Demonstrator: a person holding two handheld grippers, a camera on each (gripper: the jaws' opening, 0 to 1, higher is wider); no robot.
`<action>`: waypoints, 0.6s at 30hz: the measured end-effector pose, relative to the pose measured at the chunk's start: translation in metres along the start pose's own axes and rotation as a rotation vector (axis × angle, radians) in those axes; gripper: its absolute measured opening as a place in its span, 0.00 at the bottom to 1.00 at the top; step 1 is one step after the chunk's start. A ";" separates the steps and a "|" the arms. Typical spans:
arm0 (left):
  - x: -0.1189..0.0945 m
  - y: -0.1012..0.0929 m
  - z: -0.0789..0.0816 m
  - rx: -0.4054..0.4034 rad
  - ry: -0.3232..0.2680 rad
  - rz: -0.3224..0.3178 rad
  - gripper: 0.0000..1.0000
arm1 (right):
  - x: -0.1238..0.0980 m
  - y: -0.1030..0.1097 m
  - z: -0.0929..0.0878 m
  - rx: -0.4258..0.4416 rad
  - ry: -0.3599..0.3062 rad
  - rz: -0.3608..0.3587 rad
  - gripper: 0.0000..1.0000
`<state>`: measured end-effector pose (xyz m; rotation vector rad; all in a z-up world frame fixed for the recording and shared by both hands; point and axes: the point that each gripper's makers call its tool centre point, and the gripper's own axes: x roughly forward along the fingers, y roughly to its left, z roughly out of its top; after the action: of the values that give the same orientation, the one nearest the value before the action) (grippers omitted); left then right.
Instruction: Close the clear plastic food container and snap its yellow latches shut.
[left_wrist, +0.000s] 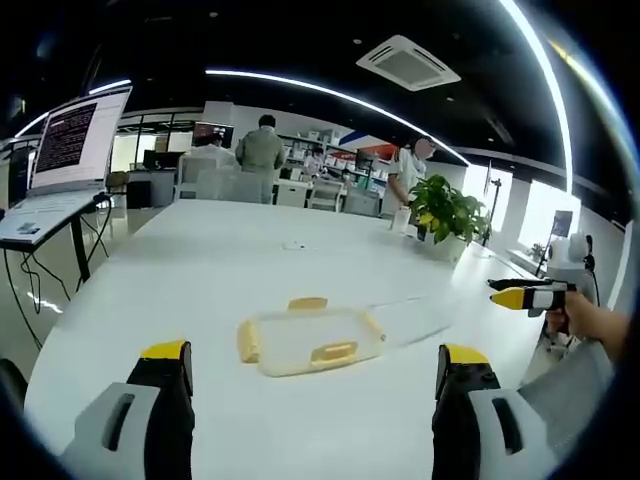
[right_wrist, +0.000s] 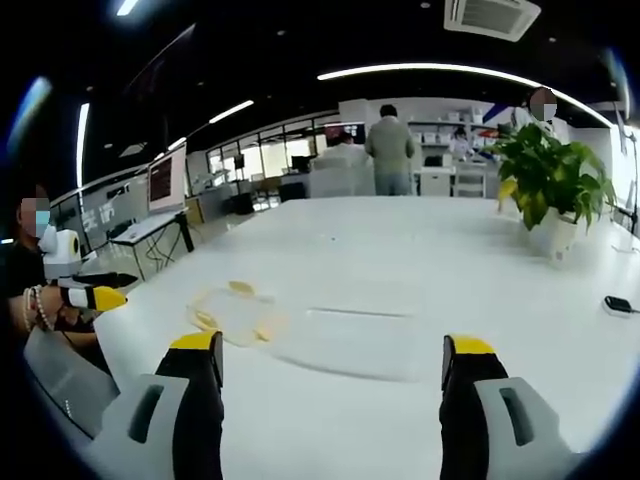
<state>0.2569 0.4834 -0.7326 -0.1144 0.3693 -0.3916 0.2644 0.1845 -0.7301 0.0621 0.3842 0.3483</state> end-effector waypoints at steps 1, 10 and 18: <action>0.000 0.000 0.000 -0.001 0.000 0.001 0.99 | 0.000 0.000 0.000 0.000 0.001 0.001 0.88; 0.000 0.000 0.000 -0.004 0.005 0.000 0.99 | 0.000 0.000 -0.001 -0.003 0.004 0.003 0.87; 0.001 0.000 0.002 -0.001 0.003 0.000 0.98 | -0.001 -0.001 0.001 0.010 0.002 0.004 0.86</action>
<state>0.2583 0.4834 -0.7313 -0.1146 0.3724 -0.3920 0.2640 0.1837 -0.7293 0.0720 0.3874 0.3506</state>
